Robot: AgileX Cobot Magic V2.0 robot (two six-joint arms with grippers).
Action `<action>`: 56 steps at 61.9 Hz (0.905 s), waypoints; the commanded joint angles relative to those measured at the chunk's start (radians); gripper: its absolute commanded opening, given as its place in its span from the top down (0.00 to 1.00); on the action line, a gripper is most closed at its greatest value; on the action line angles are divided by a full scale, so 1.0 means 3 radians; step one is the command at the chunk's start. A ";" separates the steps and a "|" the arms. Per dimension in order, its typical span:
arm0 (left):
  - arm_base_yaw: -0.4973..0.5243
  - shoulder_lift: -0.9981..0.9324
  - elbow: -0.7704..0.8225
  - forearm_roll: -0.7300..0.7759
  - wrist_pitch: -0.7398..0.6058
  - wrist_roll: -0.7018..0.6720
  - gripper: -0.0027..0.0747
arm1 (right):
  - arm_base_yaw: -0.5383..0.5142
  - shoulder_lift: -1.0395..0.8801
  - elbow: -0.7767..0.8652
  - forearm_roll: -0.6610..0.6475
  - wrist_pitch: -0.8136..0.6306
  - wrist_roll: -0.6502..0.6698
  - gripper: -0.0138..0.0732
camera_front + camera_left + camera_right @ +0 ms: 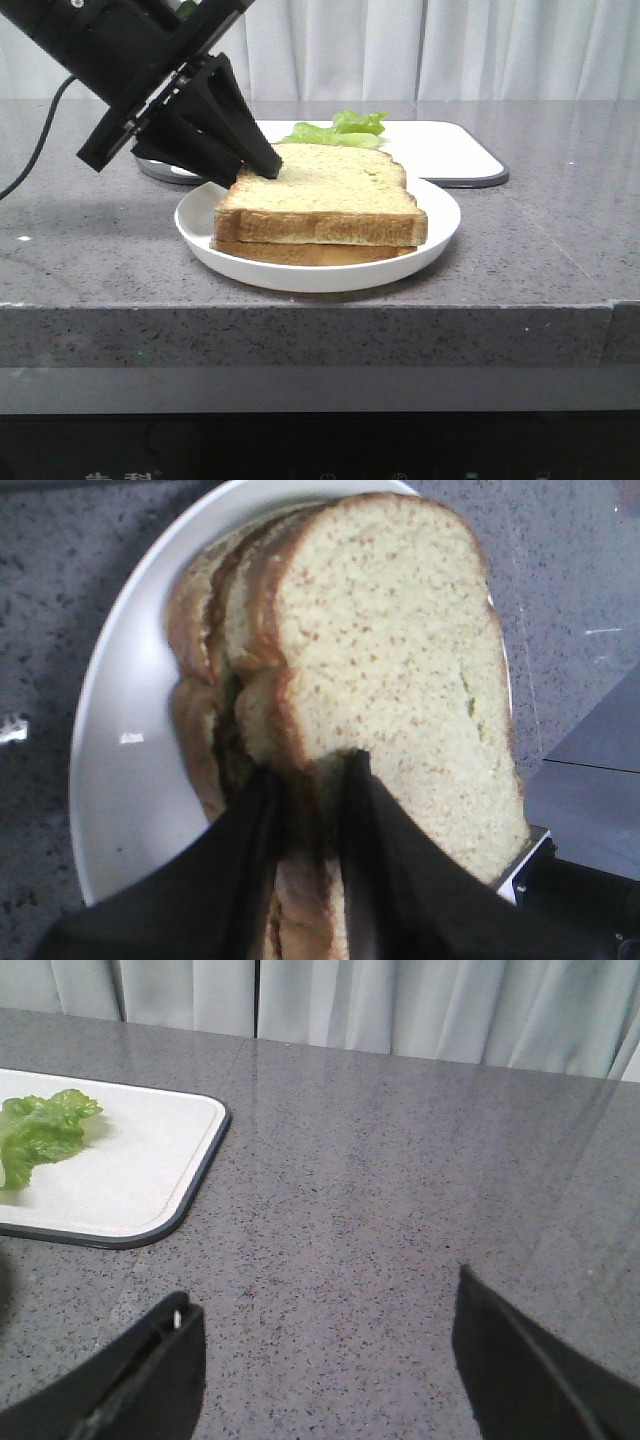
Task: Left arm grabs bread, right arm adds lettuce
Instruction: 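Grasp the top bread slice with the left gripper and lift it off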
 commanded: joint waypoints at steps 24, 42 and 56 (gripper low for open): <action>0.0153 -0.0335 -0.0138 -0.0308 0.0211 -0.0020 0.99 | 0.0002 0.0051 -0.0125 -0.0037 -0.0263 0.0002 0.22; 0.0183 -0.0478 -0.0286 -0.0768 0.0519 0.0093 0.99 | 0.0002 0.0051 -0.0125 -0.0037 -0.0263 0.0002 0.22; 0.0338 -0.0736 -0.0302 -0.0851 0.0598 0.0117 0.99 | 0.0002 0.0051 -0.0125 -0.0037 -0.0266 0.0002 0.22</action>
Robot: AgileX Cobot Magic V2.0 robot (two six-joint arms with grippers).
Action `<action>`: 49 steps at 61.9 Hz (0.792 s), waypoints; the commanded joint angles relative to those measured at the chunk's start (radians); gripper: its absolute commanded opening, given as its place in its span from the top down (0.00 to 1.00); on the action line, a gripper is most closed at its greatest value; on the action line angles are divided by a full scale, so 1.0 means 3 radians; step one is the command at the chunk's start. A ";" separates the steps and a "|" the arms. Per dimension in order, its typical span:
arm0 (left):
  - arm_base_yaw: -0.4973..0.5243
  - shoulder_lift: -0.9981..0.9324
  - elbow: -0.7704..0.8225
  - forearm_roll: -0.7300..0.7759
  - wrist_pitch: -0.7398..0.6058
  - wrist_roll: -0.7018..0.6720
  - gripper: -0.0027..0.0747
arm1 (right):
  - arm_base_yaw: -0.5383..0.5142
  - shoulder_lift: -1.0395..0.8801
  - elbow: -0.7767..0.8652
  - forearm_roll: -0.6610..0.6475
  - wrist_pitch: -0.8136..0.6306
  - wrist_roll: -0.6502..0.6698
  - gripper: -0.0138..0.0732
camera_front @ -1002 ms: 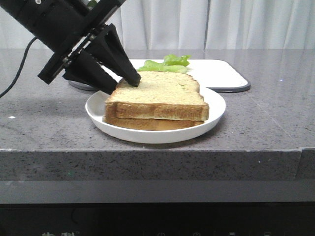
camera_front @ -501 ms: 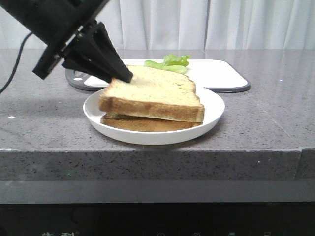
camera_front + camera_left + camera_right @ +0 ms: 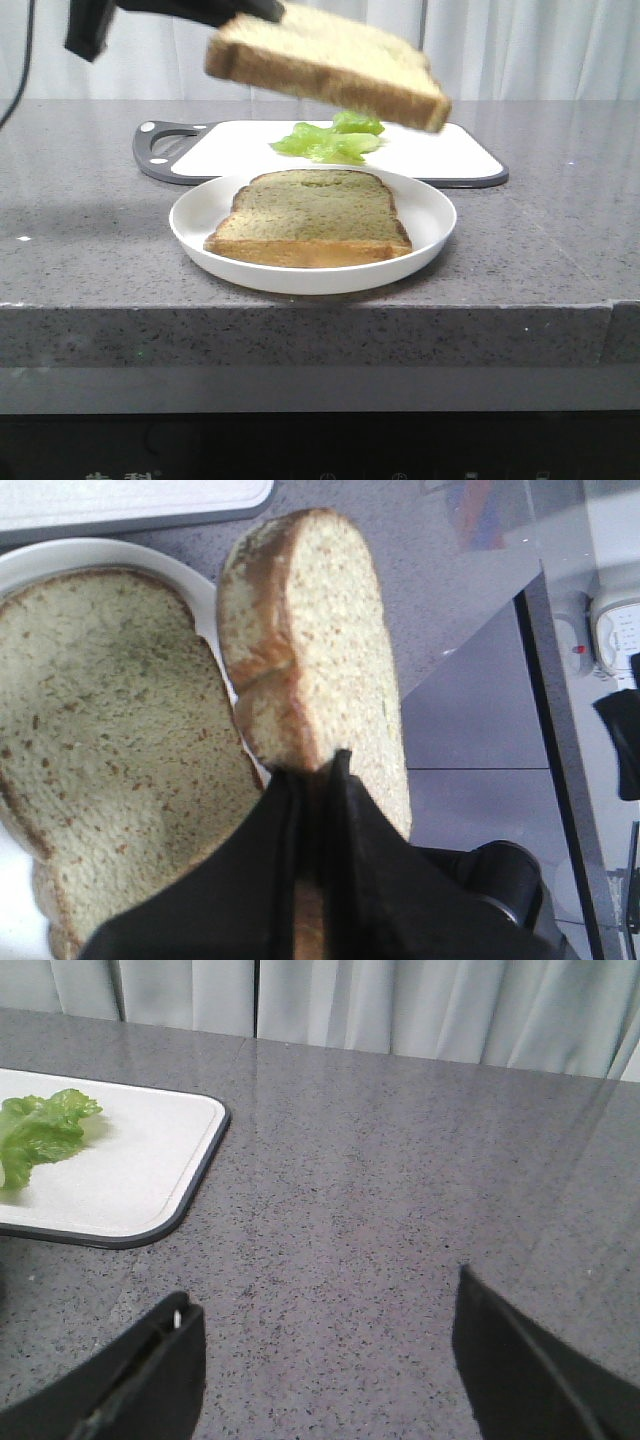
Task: Left arm grabs bread, right arm adds lettuce
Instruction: 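Grasp the top bread slice with the left gripper and lift it off, then move the right gripper down to the lettuce leaf on the cutting board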
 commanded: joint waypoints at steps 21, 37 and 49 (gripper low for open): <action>0.0738 -0.0908 -0.0002 -0.0195 0.0077 0.0063 0.99 | 0.0002 0.0051 -0.0125 -0.0037 -0.0336 0.0002 0.22; 0.1051 -0.1278 0.0266 -0.0063 0.0060 0.0086 0.99 | 0.0002 0.0073 -0.0125 -0.0037 -0.0340 0.0002 0.22; 0.1060 -0.1415 0.0266 0.0069 -0.0074 0.0086 0.99 | 0.0026 0.0425 -0.0227 0.0021 -0.0289 0.0002 0.22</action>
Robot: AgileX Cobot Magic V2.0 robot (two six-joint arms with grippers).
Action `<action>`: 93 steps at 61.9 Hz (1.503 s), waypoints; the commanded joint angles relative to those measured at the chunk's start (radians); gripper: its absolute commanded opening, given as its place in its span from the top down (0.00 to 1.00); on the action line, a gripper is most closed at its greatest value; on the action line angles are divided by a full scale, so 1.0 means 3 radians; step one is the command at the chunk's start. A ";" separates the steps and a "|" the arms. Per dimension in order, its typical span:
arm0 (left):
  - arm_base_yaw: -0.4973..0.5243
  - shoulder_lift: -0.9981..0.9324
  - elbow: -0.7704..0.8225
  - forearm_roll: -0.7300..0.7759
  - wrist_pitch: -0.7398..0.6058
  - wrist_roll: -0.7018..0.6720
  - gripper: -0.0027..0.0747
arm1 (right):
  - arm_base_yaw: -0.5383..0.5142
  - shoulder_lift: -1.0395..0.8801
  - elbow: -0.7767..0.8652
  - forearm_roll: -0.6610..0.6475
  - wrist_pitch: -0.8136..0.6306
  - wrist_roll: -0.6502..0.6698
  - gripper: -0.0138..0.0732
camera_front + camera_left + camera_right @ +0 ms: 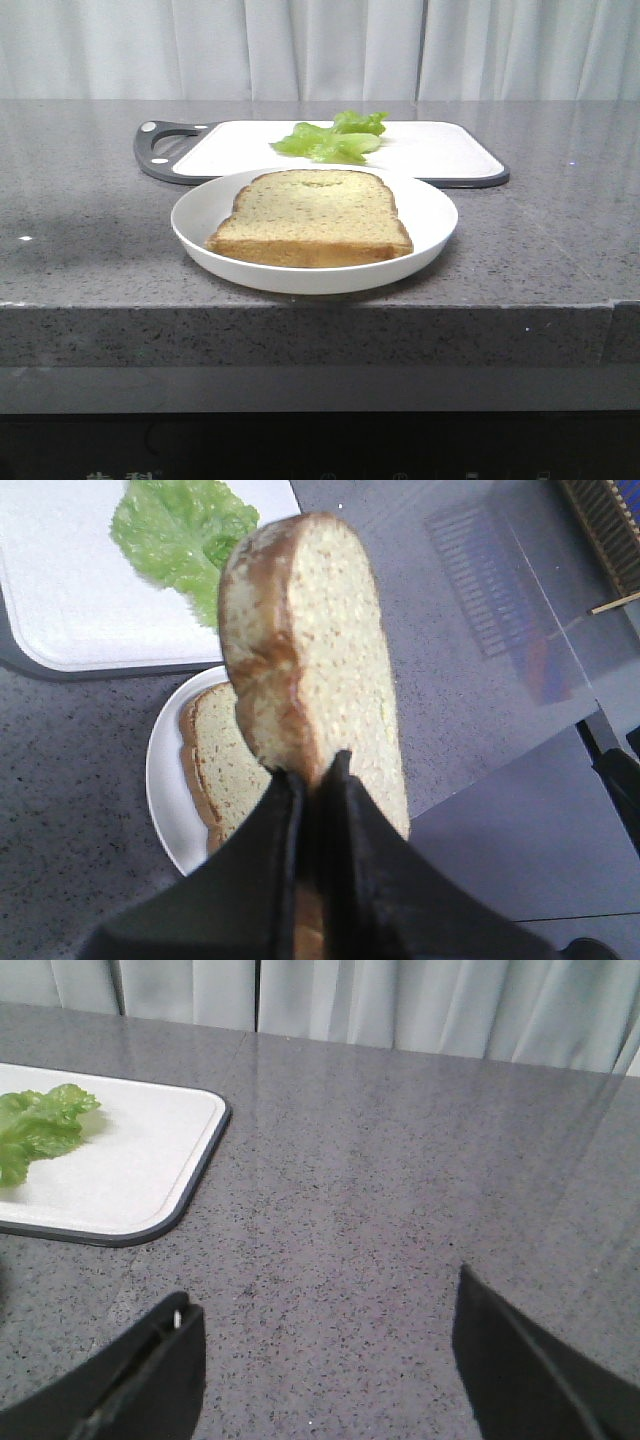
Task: Left arm grabs bread, right arm adds lettuce
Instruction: 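Move the right gripper down to the lettuce leaf on the cutting board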
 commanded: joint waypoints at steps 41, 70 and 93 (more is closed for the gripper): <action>0.0007 -0.0117 -0.0086 -0.0197 -0.0252 0.0019 0.99 | 0.0878 0.2980 -0.2570 0.0677 0.0849 -0.0553 0.22; 0.0007 -0.0117 -0.0086 -0.0197 -0.0265 0.0019 0.99 | 0.1334 0.4414 -0.4120 0.0769 0.1709 -0.0563 0.22; 0.0007 -0.0117 -0.0086 -0.0197 -0.0265 0.0019 0.99 | 0.1369 0.4874 -0.4734 0.0766 0.2277 -0.0563 0.22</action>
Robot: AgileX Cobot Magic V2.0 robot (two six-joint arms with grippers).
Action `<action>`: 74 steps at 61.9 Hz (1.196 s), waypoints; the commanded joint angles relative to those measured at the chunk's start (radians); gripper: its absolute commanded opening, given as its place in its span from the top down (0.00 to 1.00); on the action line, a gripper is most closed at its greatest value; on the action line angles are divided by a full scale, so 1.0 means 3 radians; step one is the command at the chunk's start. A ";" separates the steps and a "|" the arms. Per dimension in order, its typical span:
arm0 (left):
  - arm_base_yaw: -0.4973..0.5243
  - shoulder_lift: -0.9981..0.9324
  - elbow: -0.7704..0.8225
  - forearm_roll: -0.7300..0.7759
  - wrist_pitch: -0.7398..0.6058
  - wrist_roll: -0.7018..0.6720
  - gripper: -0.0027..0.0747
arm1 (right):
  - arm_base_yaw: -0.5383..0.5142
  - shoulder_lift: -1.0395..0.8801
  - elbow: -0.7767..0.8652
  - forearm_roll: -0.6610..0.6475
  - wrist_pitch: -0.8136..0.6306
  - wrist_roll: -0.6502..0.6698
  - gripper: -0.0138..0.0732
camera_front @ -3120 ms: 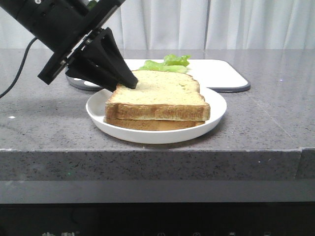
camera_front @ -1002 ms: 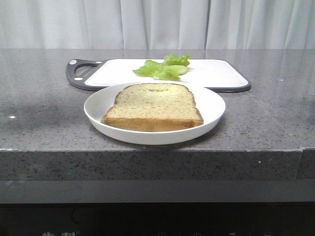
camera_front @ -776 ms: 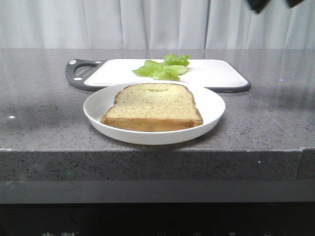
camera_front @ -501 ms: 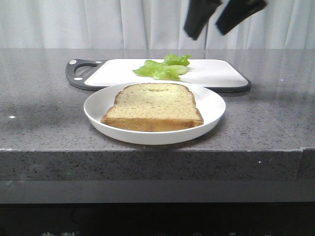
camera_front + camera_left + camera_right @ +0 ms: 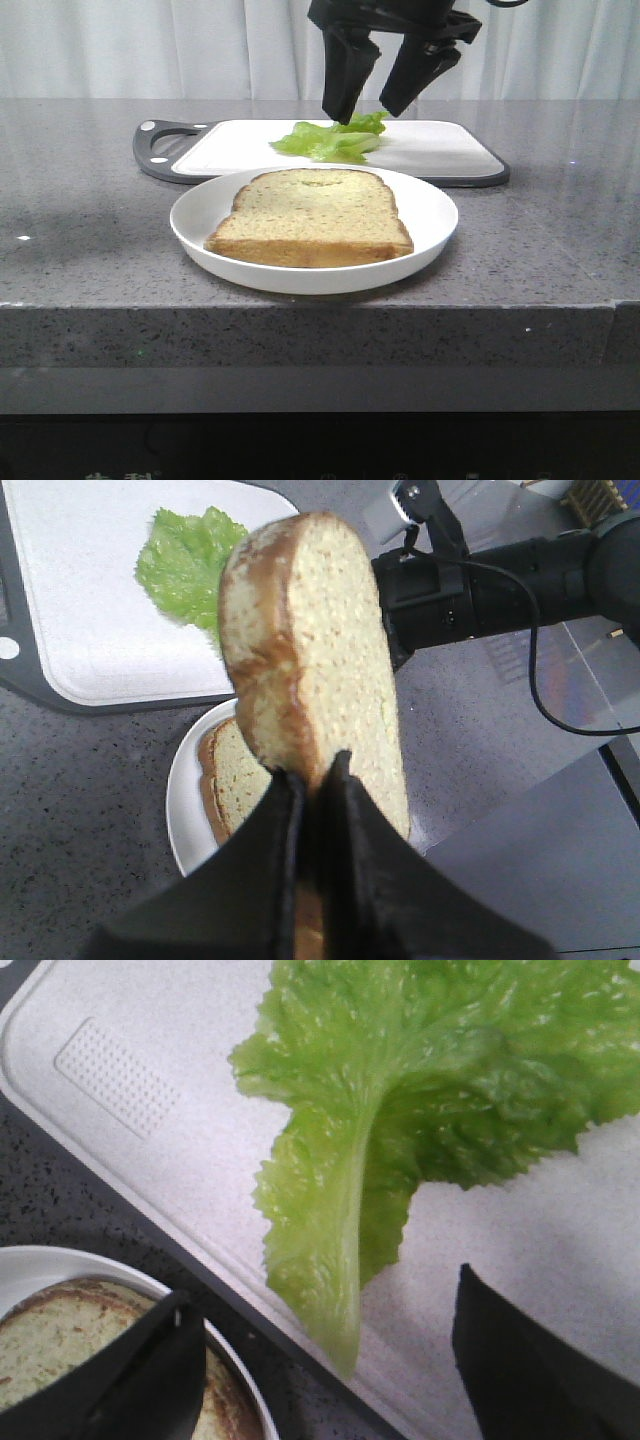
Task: Left arm grabs bread, right arm adds lettuce
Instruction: 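Move the right gripper down to the lettuce leaf on the cutting board, then grasp the lettuce leaf with the right gripper and lift it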
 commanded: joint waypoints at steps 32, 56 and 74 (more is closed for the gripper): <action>0.0007 -0.0076 -0.0086 -0.0232 -0.0101 0.0004 0.99 | 0.0068 0.0055 -0.0182 0.0048 0.0024 -0.0036 0.22; 0.0007 -0.0076 -0.0086 -0.0225 -0.0126 0.0004 0.99 | 0.0068 0.0068 -0.0182 0.0051 -0.0105 -0.0013 0.55; 0.0007 -0.0076 -0.0086 -0.0225 -0.0126 0.0004 0.99 | 0.0068 0.0068 -0.0182 0.0051 -0.0102 0.0012 0.78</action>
